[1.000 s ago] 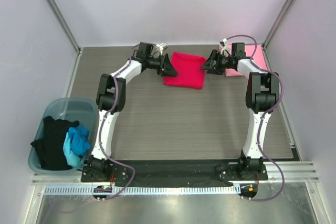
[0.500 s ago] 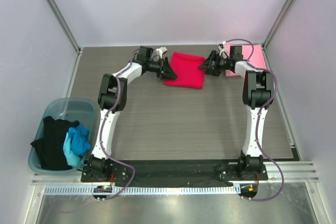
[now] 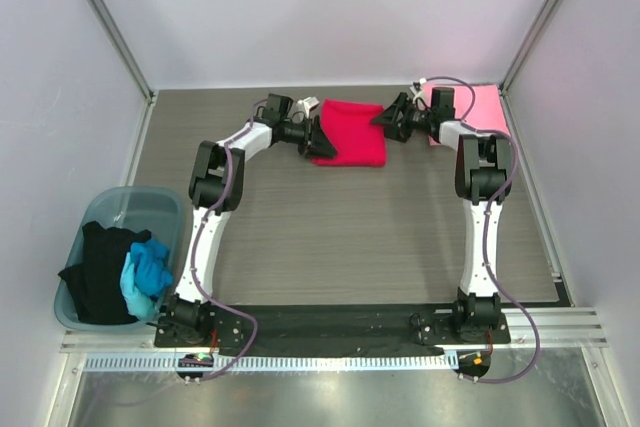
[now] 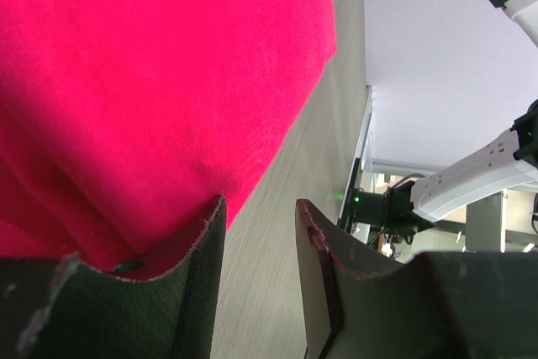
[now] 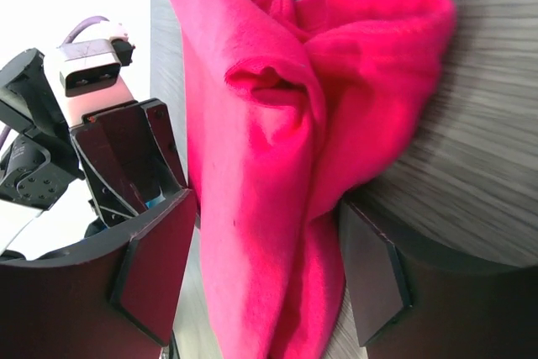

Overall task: Fold and stack the t-shirts
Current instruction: Neatly place the folded tshirt to the corner

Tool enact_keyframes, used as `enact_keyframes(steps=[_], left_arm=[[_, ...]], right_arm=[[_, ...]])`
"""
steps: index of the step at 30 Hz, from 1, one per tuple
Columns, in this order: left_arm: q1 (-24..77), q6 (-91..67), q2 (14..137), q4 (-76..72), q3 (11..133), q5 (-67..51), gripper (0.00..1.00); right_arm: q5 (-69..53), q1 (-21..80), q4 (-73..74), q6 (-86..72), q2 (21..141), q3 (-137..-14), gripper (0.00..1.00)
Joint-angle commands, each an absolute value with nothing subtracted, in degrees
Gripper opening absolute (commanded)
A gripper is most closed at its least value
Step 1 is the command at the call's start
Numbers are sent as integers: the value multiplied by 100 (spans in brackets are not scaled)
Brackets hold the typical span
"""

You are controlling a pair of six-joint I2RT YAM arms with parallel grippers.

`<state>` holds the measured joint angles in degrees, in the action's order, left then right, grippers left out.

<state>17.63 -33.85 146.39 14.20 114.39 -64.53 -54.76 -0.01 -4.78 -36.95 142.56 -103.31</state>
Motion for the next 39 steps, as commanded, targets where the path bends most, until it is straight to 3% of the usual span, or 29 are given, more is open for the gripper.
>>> enact_keyframes(steps=[1,10,13,14,17,20,25,31,39], left_arm=[[1819,-3278,14590,1468,11593,-6521,40],[1846,-3270,14607,1477,11575,-6513,40],[1854,-3252,14599,1468,11575,-6530,40],[1854,-3252,14581,1476,11575,-6530,40],[1855,-3208,14424,1494,11575,-6539,40],[1811,-3059,14178,1670,11549,-6539,39],[1583,-2271,13466,2406,11461,-6346,40],[1441,-1232,13148,3453,11636,-5784,40],[1599,-668,13315,3867,11979,-5344,41]], right_arm=[[-5238,307,-281,-3744,14590,-10169,73],[-5230,466,-149,-3665,14625,-10195,59],[-5212,492,-149,-3595,14643,-10239,44],[-5221,510,-115,-3560,14660,-10257,32],[-5238,606,392,-3060,14634,-10555,14],[-5168,615,1193,-2156,14389,-10985,1],[-4518,501,2731,-223,13536,-11452,1],[-3649,273,3627,983,12824,-11548,1],[-3138,-210,4280,1731,13008,-12445,1]])
